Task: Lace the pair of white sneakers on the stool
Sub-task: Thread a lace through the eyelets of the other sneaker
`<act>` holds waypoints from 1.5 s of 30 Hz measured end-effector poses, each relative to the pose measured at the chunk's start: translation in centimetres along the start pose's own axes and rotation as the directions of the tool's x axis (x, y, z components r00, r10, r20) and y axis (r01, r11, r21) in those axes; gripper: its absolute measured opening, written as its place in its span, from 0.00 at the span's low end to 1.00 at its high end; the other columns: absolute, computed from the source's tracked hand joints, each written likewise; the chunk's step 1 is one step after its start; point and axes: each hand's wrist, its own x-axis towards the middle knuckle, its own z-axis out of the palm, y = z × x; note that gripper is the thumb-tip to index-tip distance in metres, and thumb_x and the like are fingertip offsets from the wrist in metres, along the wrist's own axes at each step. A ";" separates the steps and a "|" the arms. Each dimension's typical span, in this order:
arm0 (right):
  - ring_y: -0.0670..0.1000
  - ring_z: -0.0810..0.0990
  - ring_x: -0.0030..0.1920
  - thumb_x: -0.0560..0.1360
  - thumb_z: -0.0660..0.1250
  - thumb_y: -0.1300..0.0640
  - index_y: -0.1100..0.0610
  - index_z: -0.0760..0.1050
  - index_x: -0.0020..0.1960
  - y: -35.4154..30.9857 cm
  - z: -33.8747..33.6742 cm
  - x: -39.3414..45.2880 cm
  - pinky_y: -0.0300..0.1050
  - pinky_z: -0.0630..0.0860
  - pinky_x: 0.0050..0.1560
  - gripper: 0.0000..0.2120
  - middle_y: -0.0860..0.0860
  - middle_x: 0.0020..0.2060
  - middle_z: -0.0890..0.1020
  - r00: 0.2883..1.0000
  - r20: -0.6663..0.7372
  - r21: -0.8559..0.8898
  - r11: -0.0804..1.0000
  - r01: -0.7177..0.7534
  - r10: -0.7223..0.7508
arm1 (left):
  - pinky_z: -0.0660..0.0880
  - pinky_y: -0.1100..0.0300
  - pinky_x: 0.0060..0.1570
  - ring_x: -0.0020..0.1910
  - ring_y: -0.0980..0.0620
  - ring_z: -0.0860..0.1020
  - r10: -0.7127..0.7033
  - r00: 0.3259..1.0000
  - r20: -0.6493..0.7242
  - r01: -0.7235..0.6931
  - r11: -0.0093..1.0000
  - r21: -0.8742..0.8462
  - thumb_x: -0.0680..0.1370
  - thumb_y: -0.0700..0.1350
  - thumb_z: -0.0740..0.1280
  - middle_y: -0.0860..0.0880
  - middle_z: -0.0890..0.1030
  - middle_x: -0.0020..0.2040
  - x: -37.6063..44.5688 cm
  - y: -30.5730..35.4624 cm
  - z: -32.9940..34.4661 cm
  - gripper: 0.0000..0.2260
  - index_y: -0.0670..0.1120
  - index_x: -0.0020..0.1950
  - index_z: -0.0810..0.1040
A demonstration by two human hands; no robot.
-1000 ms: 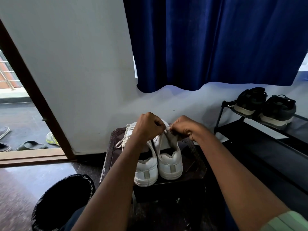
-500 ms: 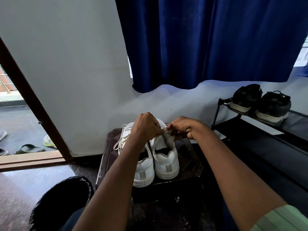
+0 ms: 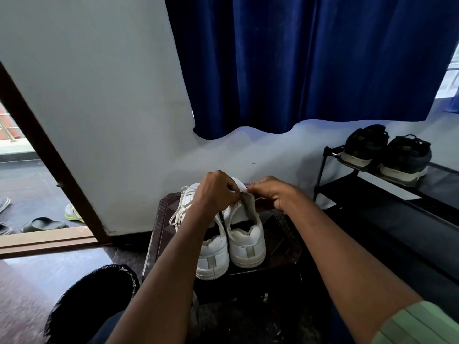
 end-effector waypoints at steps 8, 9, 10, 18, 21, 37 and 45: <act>0.52 0.76 0.28 0.79 0.57 0.67 0.56 0.74 0.43 -1.2 -0.3 1.9 0.40 0.72 0.32 0.11 0.53 0.29 0.80 0.985 -0.175 0.432 0.898 0.079 -0.002 | 0.80 0.58 0.45 0.37 0.57 0.83 -0.149 0.987 -0.053 0.118 0.918 -0.379 0.77 0.44 0.71 0.57 0.86 0.37 0.0 0.1 -1.8 0.07 0.53 0.47 0.89; 0.51 0.72 0.26 0.78 0.59 0.66 0.56 0.74 0.43 -1.3 -0.5 1.8 0.39 0.69 0.31 0.10 0.51 0.26 0.76 0.978 -0.207 0.367 0.924 0.110 -0.034 | 0.80 0.56 0.47 0.39 0.53 0.83 -0.178 0.983 -0.047 0.138 0.881 -0.453 0.78 0.43 0.70 0.54 0.87 0.38 0.0 0.2 -2.1 0.08 0.53 0.48 0.89; 0.51 0.69 0.25 0.78 0.62 0.65 0.57 0.76 0.42 -1.3 -0.7 1.8 0.38 0.65 0.30 0.09 0.51 0.25 0.73 0.966 -0.239 0.184 0.973 0.141 -0.095 | 0.78 0.56 0.49 0.40 0.53 0.83 -0.203 0.978 -0.039 0.153 0.839 -0.522 0.79 0.43 0.69 0.51 0.86 0.38 0.0 0.3 -2.3 0.09 0.52 0.50 0.89; 0.49 0.64 0.27 0.80 0.70 0.42 0.59 0.78 0.41 -0.8 -1.1 1.2 0.41 0.62 0.30 0.20 0.50 0.28 0.69 0.984 -0.113 -0.166 0.979 0.118 -0.137 | 0.69 0.62 0.47 0.38 0.68 0.79 -0.283 0.959 0.031 0.203 0.602 -0.772 0.83 0.43 0.62 0.51 0.85 0.43 -0.2 0.4 -3.2 0.13 0.47 0.59 0.86; 0.51 0.76 0.34 0.84 0.64 0.43 0.57 0.75 0.45 -1.4 -0.9 1.3 0.45 0.76 0.38 0.19 0.52 0.35 0.80 0.983 -0.172 0.314 0.941 0.121 -0.069 | 0.68 0.62 0.48 0.48 0.62 0.80 -0.299 0.953 0.048 0.219 0.572 -0.790 0.84 0.45 0.60 0.51 0.86 0.47 -0.2 0.4 -3.3 0.15 0.49 0.59 0.86; 0.52 0.80 0.35 0.85 0.60 0.41 0.58 0.75 0.47 -1.5 -0.1 1.0 0.43 0.72 0.33 0.21 0.55 0.38 0.84 0.982 -0.151 0.327 0.932 0.158 -0.113 | 0.65 0.50 0.52 0.55 0.54 0.79 -0.322 0.941 0.099 0.267 0.532 -0.803 0.87 0.54 0.51 0.50 0.87 0.49 0.0 0.1 -3.1 0.23 0.49 0.61 0.85; 0.48 0.64 0.25 0.75 0.75 0.40 0.55 0.72 0.32 -1.3 -0.5 0.6 0.42 0.60 0.29 0.24 0.47 0.23 0.68 0.964 -0.099 -0.458 0.871 0.175 -0.246 | 0.67 0.60 0.49 0.53 0.52 0.81 -0.284 0.947 0.153 0.301 0.605 -0.737 0.87 0.53 0.53 0.42 0.87 0.53 -0.1 0.3 -2.5 0.23 0.44 0.61 0.85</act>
